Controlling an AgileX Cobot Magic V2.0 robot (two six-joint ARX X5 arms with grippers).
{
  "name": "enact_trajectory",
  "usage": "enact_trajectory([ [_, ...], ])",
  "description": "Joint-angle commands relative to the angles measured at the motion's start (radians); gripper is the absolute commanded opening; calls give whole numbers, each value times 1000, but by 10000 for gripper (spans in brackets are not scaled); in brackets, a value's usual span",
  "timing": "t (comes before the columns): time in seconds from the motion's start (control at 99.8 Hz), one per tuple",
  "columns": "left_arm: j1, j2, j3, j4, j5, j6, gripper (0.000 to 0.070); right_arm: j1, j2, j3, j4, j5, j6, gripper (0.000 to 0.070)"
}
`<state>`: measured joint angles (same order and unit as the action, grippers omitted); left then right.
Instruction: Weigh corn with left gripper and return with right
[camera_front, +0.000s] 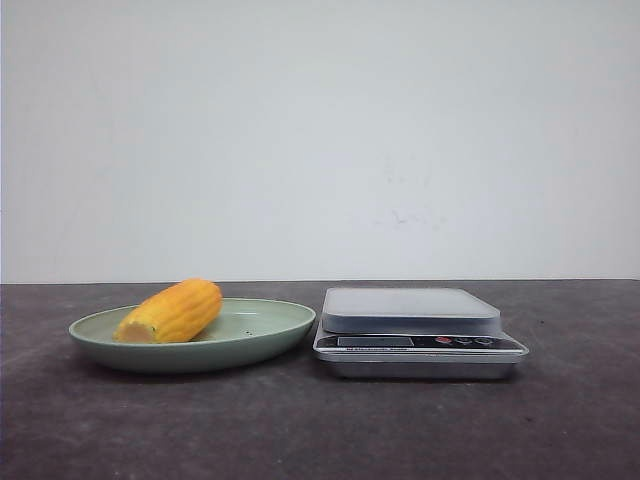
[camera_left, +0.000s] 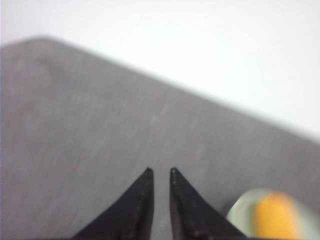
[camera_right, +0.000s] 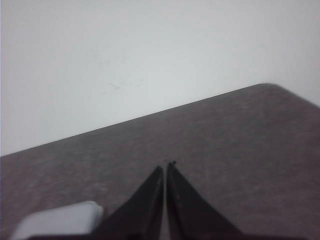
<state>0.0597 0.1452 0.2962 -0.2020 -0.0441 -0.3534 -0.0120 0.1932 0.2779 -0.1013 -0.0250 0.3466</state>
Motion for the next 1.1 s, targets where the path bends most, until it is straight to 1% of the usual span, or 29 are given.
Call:
enact_trajectory([
  [0.0, 0, 96, 121, 16, 28, -45, 15, 3, 94, 100, -16, -19, 32, 125],
  [0.04, 0, 163, 188, 15, 57, -42, 15, 3, 150, 159, -46, -34, 27, 222],
  [0.1, 0, 264, 294, 1, 129, -29, 15, 3, 227, 249, -100, -60, 22, 368],
  [0.14, -2, 324, 364, -19, 180, -19, 17, 3, 271, 308, -133, -98, 8, 415],
  [0.16, -3, 353, 397, -30, 204, -16, 23, 3, 291, 336, -149, -116, 4, 423],
  [0.18, -4, 380, 430, -42, 227, -15, 46, 4, 308, 364, -164, -131, 3, 424],
  [0.2, -7, 405, 461, -53, 248, -18, 88, 5, 325, 391, -178, -143, 0, 425],
  [0.22, -11, 426, 489, -62, 266, -24, 151, 5, 341, 416, -190, -155, -3, 432],
  [0.251, -18, 455, 527, -71, 287, -42, 276, 7, 362, 451, -204, -169, -12, 458],
  [0.281, -25, 480, 561, -77, 303, -56, 409, 11, 378, 484, -216, -185, -19, 501],
  [0.301, -30, 495, 582, -84, 311, -60, 484, 13, 388, 505, -222, -199, -21, 527],
  [0.321, -35, 508, 601, -93, 317, -61, 534, 17, 397, 525, -229, -219, -21, 548],
  [0.341, -40, 520, 620, -107, 320, -60, 554, 19, 405, 543, -235, -236, -21, 559],
  [0.381, -50, 543, 656, -138, 329, -53, 539, 26, 417, 577, -247, -266, -22, 560],
  [0.431, -64, 571, 691, -174, 335, -40, 499, 34, 428, 614, -264, -275, -23, 560],
  [0.561, -129, 642, 743, -244, 335, 24, 498, 55, 434, 677, -279, -290, -55, 561],
  [0.621, -174, 673, 747, -261, 326, 60, 497, 63, 435, 710, -322, -292, -66, 561],
  [0.711, -246, 721, 747, -285, 246, 94, 481, 70, 452, 759, -401, -290, -93, 561],
  [0.722, -283, 753, 747, -286, 218, 105, 475, 71, 466, 781, -439, -290, -106, 560],
  [0.792, -333, 802, 747, -278, 193, 106, 474, 72, 486, 804, -482, -290, -125, 561],
  [0.862, -392, 864, 747, -267, 158, 108, 474, 81, 506, 814, -510, -290, -131, 560],
  [1.032, -527, 1050, 747, -239, 31, 152, 475, 102, 534, 814, -560, -288, -155, 560],
  [1.092, -551, 1111, 747, -227, 12, 151, 475, 103, 542, 814, -562, -287, -157, 561],
])
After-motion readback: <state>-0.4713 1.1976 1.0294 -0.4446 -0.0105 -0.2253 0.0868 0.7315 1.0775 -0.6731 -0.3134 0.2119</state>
